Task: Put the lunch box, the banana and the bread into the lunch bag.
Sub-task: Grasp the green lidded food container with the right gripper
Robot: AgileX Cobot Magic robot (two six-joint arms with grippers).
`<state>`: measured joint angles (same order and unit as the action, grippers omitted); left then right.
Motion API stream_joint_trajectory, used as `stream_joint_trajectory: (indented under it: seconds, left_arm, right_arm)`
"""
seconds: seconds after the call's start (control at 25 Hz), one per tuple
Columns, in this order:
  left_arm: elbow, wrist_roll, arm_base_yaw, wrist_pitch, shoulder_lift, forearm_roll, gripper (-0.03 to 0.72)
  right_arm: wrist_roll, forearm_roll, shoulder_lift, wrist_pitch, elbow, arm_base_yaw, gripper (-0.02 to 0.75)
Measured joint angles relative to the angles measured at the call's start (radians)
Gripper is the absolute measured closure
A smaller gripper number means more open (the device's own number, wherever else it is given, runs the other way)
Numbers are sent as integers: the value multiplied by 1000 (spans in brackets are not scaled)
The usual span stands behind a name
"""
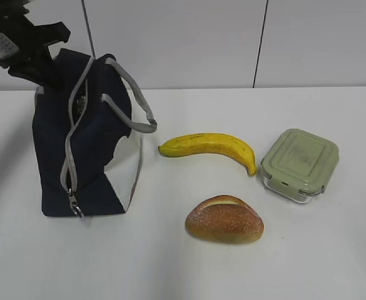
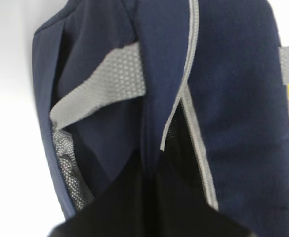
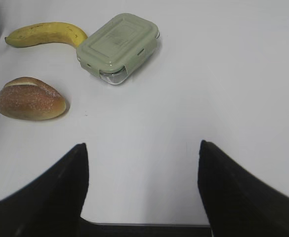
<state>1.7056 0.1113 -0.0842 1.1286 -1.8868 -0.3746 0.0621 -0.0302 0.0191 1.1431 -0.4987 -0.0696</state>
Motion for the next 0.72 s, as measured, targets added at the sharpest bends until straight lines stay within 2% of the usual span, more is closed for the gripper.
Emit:
stream_joint_trajectory:
  seconds: [0.72]
  left_arm:
    - [0,0,0,46,0,-50,691]
  right_arm:
    - [0,0,0,0,0,0,227]
